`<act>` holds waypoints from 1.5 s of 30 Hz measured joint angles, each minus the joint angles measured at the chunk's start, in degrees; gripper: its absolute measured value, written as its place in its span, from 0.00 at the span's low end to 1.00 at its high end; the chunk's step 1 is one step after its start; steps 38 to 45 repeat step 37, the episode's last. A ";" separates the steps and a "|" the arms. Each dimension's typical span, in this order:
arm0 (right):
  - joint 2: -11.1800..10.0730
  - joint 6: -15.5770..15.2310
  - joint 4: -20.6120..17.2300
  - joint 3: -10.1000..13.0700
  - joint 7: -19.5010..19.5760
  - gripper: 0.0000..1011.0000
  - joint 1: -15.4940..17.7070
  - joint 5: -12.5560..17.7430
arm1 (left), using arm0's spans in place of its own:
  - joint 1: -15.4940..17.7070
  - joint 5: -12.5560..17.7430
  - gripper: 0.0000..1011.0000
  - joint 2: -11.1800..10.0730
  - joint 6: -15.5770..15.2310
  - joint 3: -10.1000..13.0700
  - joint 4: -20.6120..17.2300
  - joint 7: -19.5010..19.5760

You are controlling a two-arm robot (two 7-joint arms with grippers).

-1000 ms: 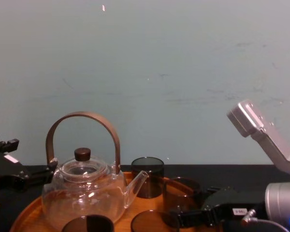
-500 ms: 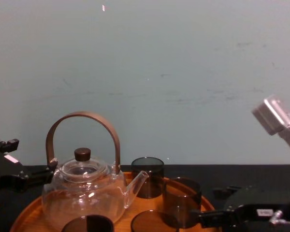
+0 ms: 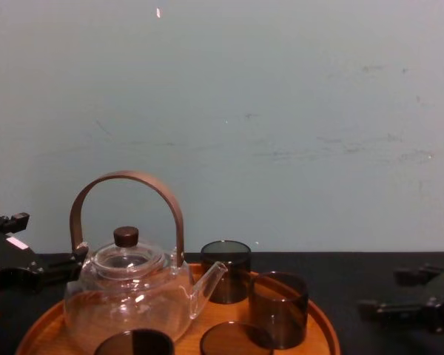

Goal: Pick up the glass from the table and place it on the tray.

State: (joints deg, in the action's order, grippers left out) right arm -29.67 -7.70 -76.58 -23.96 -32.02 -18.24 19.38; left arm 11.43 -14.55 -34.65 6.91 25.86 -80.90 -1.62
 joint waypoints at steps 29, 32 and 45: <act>-2.85 3.98 -3.89 9.89 9.87 0.99 6.46 1.78 | 0.00 0.00 1.00 0.00 0.00 0.00 0.00 0.00; -2.87 3.93 -3.84 9.74 9.72 0.99 6.37 1.79 | 0.00 0.00 1.00 0.00 0.00 0.00 0.00 0.00; -2.89 3.85 -3.77 9.56 9.50 0.99 6.27 1.78 | 0.00 0.00 1.00 0.00 0.00 0.00 0.00 0.00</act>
